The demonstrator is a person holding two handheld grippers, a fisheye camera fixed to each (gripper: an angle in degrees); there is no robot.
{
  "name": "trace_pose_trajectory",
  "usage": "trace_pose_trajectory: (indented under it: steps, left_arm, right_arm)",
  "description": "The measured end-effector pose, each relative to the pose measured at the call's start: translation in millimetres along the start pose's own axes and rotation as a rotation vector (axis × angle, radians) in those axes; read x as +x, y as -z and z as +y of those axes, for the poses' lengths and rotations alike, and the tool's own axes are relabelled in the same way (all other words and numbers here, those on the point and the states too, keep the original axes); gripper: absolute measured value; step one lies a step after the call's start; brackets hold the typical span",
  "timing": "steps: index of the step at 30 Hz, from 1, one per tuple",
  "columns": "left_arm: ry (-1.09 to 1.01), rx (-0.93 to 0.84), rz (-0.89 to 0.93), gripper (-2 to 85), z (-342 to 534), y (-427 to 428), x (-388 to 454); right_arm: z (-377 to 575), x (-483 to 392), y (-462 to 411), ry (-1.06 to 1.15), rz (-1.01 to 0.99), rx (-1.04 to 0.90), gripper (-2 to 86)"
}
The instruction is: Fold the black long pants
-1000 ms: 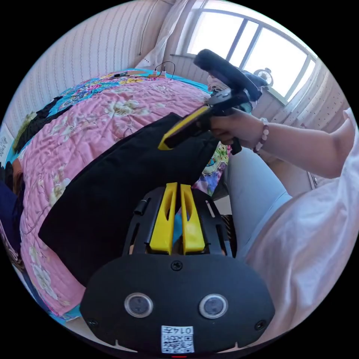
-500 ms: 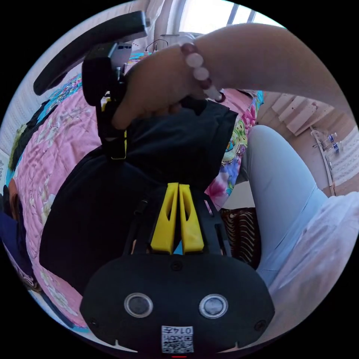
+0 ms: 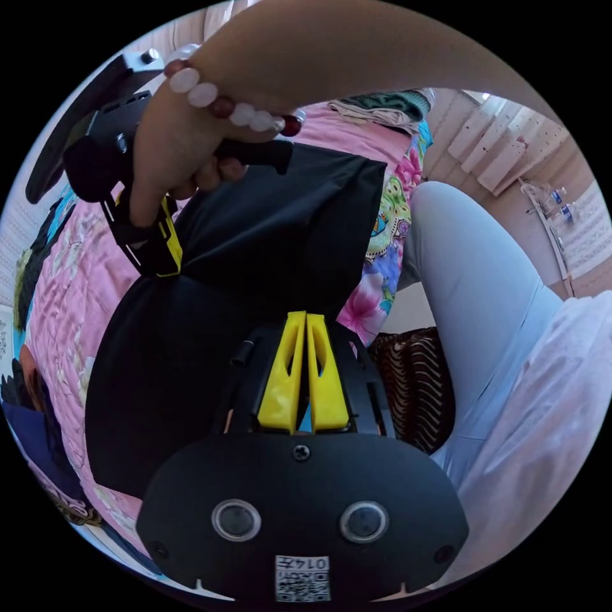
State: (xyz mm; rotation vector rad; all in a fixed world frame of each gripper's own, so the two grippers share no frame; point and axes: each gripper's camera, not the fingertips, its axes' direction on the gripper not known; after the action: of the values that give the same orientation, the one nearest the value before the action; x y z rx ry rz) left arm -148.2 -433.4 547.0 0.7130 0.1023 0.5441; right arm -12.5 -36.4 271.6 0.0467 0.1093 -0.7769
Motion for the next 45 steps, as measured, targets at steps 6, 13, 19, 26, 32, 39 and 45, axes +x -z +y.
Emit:
trace_pose_trajectory:
  steps: [6,13,19,26,32,39,45]
  left_arm:
    - [0.027,0.062,0.035,-1.0,8.3,37.7,4.1]
    - [0.245,0.176,0.057,-1.0,26.3,50.5,-26.9]
    - [0.231,0.086,0.005,-1.0,6.7,37.5,-34.3]
    - [0.288,0.098,-0.076,-1.0,-12.3,54.6,-68.5]
    - [0.279,0.021,-0.13,-1.0,-78.5,32.6,-117.0]
    - [0.205,-0.03,-0.085,-0.8,-94.8,50.4,-143.7]
    - [0.143,0.124,0.003,5.6,-145.1,93.4,-162.1]
  right_arm:
    - [56.0,11.8,22.1,-0.046,-0.064,0.175,-0.9]
    - [154.4,-0.2,10.8,-0.081,-0.164,0.223,-0.8]
    - [190.6,-15.9,0.7,-0.147,-0.032,0.239,-0.6]
    - [220.9,-49.7,0.3,-0.01,0.031,0.337,-0.6]
    - [228.2,-29.1,-27.4,-0.047,-0.015,0.223,-0.9]
    - [316.1,26.2,1.8,-0.188,-0.196,0.458,-0.4]
    - [459.7,118.9,3.7,-0.78,-0.157,0.774,8.5]
